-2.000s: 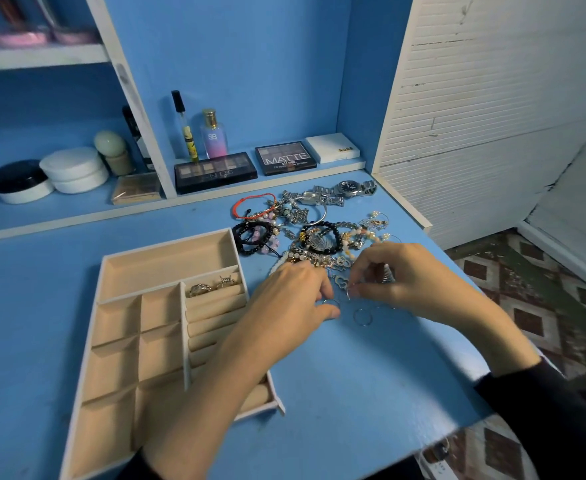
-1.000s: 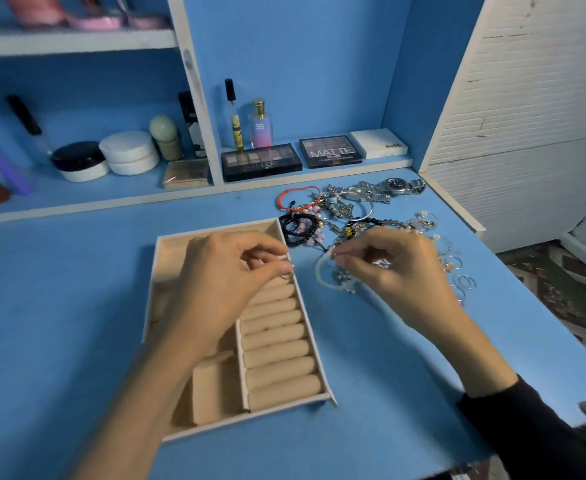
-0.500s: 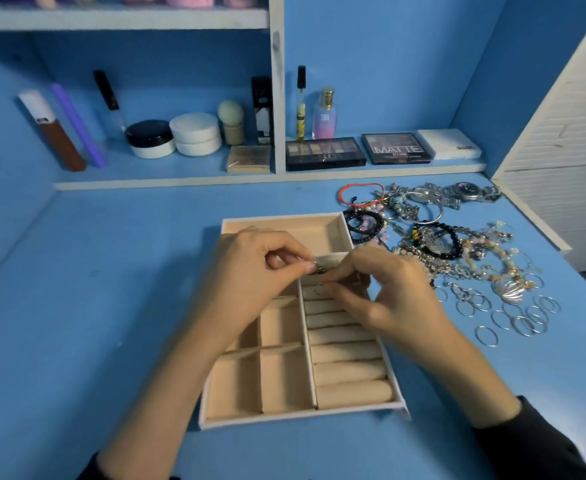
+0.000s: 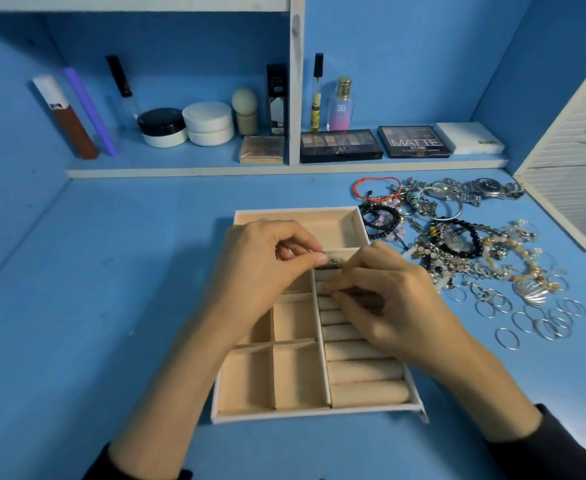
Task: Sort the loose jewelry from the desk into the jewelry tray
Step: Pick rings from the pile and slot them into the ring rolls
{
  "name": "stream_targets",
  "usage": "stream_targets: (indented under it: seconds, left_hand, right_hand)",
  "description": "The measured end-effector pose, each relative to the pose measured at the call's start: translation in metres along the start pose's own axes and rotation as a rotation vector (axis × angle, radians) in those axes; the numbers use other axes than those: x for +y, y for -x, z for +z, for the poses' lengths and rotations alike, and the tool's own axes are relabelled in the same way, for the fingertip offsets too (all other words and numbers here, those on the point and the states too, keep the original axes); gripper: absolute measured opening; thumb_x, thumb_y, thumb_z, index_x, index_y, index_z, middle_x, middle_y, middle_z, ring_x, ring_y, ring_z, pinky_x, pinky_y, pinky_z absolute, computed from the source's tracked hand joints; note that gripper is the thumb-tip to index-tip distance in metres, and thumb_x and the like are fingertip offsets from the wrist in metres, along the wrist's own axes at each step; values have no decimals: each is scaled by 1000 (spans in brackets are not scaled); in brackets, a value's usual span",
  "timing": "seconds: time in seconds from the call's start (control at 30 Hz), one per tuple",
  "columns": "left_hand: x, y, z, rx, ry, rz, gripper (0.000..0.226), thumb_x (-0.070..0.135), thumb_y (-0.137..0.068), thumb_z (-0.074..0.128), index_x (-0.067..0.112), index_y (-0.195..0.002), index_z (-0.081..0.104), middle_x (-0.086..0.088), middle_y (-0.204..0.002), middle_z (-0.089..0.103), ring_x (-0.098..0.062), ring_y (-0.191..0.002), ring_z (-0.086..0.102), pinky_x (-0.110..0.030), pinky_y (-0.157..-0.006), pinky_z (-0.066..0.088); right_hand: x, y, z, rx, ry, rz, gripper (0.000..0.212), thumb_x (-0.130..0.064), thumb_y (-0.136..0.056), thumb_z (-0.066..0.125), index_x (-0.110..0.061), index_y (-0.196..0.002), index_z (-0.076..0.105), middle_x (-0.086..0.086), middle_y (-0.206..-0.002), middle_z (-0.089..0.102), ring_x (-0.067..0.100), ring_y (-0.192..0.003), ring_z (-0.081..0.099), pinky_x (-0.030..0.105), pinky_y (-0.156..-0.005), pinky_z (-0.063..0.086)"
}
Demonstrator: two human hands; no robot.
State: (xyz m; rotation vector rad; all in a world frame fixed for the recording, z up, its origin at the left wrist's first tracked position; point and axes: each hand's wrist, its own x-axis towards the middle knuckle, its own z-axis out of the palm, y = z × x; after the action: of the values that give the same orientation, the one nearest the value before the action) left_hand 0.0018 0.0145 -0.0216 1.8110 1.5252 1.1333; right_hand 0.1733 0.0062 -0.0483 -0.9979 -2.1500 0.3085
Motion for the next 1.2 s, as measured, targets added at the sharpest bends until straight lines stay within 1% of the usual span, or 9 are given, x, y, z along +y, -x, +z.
stream_targets:
  seconds: [0.13, 0.3, 0.43, 0.57, 0.73, 0.83, 0.93, 1.0, 1.2]
  left_hand:
    - [2, 0, -1, -1, 0, 8, 12, 20, -65, 81, 28, -68, 72, 9, -62, 66, -2, -57, 50, -10, -55, 40]
    - [5, 2, -3, -5, 17, 14, 11, 20, -65, 81, 27, -67, 72, 9, -62, 67, -2, -57, 50, -13, -55, 41]
    - [7, 3, -2, -17, 68, 21, 11, 18, -65, 81, 25, -66, 72, 10, -59, 66, -1, -55, 50, -16, -57, 43]
    - [10, 7, 5, -66, 94, 72, 12, 18, -65, 81, 27, -66, 72, 12, -57, 62, -2, -56, 50, -12, -56, 40]
    - [12, 12, 15, -106, -59, 217, 11, 16, -68, 78, 25, -70, 73, 16, -62, 60, -6, -67, 55, -13, -61, 44]
    - [12, 13, 18, -127, -174, 324, 9, 15, -71, 74, 23, -72, 72, 26, -64, 51, 0, -70, 51, -14, -64, 44]
    - [8, 12, 21, -154, -274, 411, 5, 18, -71, 66, 22, -72, 69, 22, -66, 51, 0, -71, 48, -25, -61, 46]
    - [7, 11, 21, -166, -294, 428, 4, 19, -71, 66, 20, -71, 70, 19, -66, 49, 0, -72, 44, -24, -60, 43]
    - [3, 12, 17, -196, -346, 441, 20, 31, -77, 55, 24, -78, 74, 15, -75, 63, -5, -79, 45, -28, -59, 47]
  right_hand:
    - [0, 1, -3, 9, -56, 31, 14, -5, -74, 64, -12, -83, 71, -1, -74, 61, 5, -72, 47, 10, -66, 39]
    - [0, 0, 0, 0, -45, 27, 10, -7, -73, 65, -12, -77, 72, -1, -75, 61, 12, -74, 51, 16, -66, 43]
    - [0, 0, -4, 12, -134, 85, 10, -9, -75, 66, -15, -80, 73, -3, -73, 59, 8, -71, 51, 10, -66, 38]
    - [4, 0, -16, 172, -242, 237, 12, -13, -79, 62, -17, -85, 72, -1, -68, 61, 13, -68, 52, 24, -61, 42]
    - [8, 0, -19, 302, -287, 371, 12, -19, -81, 58, -19, -83, 70, 4, -71, 64, 19, -69, 57, 35, -62, 47]
    - [7, 1, -19, 297, -277, 376, 12, -20, -80, 58, -19, -84, 70, 4, -70, 63, 18, -69, 56, 34, -62, 47]
    - [7, 1, -18, 298, -269, 366, 12, -20, -80, 59, -19, -85, 70, 2, -68, 62, 17, -68, 55, 31, -62, 45]
    - [8, 1, -18, 299, -268, 364, 12, -20, -80, 59, -19, -85, 70, 1, -68, 62, 16, -68, 54, 28, -62, 44]
    - [7, 1, -19, 290, -243, 359, 12, -21, -80, 58, -19, -86, 69, -4, -67, 60, 11, -67, 53, 26, -63, 43]
